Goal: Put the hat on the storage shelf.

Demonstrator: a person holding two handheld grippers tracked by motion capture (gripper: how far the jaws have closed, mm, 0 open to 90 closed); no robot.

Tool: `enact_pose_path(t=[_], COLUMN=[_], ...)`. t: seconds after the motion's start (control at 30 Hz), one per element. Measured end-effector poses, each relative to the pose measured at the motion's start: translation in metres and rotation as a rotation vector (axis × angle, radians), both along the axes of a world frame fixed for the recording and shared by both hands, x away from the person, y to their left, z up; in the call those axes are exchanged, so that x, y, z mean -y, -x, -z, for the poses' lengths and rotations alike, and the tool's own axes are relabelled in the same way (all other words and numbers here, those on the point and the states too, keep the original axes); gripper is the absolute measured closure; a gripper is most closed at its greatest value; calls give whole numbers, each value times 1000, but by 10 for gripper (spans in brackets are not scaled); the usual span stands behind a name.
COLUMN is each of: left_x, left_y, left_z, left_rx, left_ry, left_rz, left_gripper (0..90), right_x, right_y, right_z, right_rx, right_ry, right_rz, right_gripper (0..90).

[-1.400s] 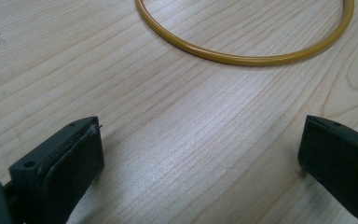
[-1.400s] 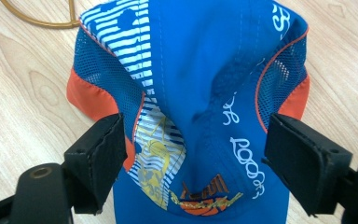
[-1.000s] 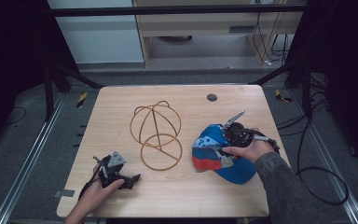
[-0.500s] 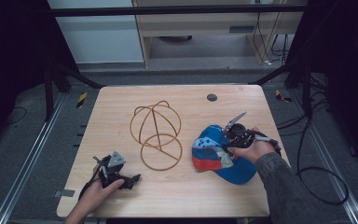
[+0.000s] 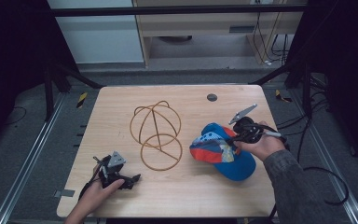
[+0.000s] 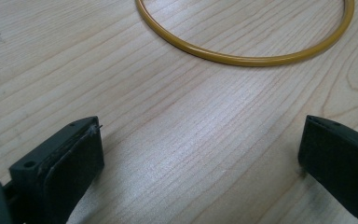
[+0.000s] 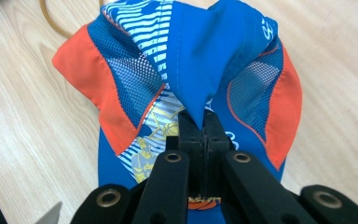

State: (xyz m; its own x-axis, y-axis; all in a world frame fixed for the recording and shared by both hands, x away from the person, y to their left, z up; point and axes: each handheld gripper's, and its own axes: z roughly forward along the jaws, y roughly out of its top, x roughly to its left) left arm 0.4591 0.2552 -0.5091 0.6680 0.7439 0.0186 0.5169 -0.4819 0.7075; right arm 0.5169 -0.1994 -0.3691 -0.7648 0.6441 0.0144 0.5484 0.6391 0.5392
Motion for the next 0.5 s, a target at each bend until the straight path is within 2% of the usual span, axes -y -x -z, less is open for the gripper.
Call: enact_pose_path(t=[0.07, 0.1, 0.13, 0.17, 0.2, 0.23, 0.27, 0.33, 0.47, 0.5], left_x=[0, 0, 0, 0, 0, 0, 0, 0, 0, 0], left_y=[0, 0, 0, 0, 0, 0, 0, 0, 0, 0], left_z=[0, 0, 0, 0, 0, 0, 0, 0, 0, 0], left_rx=[0, 0, 0, 0, 0, 0, 0, 1, 4, 4], left_ry=[0, 0, 0, 0, 0, 0, 0, 5, 2, 2], left_rz=[0, 0, 0, 0, 0, 0, 0, -2, 0, 0], left_gripper=[0, 0, 0, 0, 0, 0, 0, 0, 0, 0], right_x=[1, 2, 2, 3, 3, 4, 4, 4, 7, 7], right_y=[0, -1, -1, -1, -1, -1, -1, -2, -1, -1], right_z=[-8, -17, -17, -27, -27, -36, -36, -50, -65, -65], right_rx=[17, 36, 36, 55, 55, 71, 71, 85, 115, 115], right_ry=[-15, -30, -30, -42, -42, -57, -57, -56, -58, -58], right_rz=[-3, 7, 7, 9, 9, -1, -1, 4, 4, 4], right_gripper=[899, 899, 899, 899, 899, 899, 899, 899, 899, 899])
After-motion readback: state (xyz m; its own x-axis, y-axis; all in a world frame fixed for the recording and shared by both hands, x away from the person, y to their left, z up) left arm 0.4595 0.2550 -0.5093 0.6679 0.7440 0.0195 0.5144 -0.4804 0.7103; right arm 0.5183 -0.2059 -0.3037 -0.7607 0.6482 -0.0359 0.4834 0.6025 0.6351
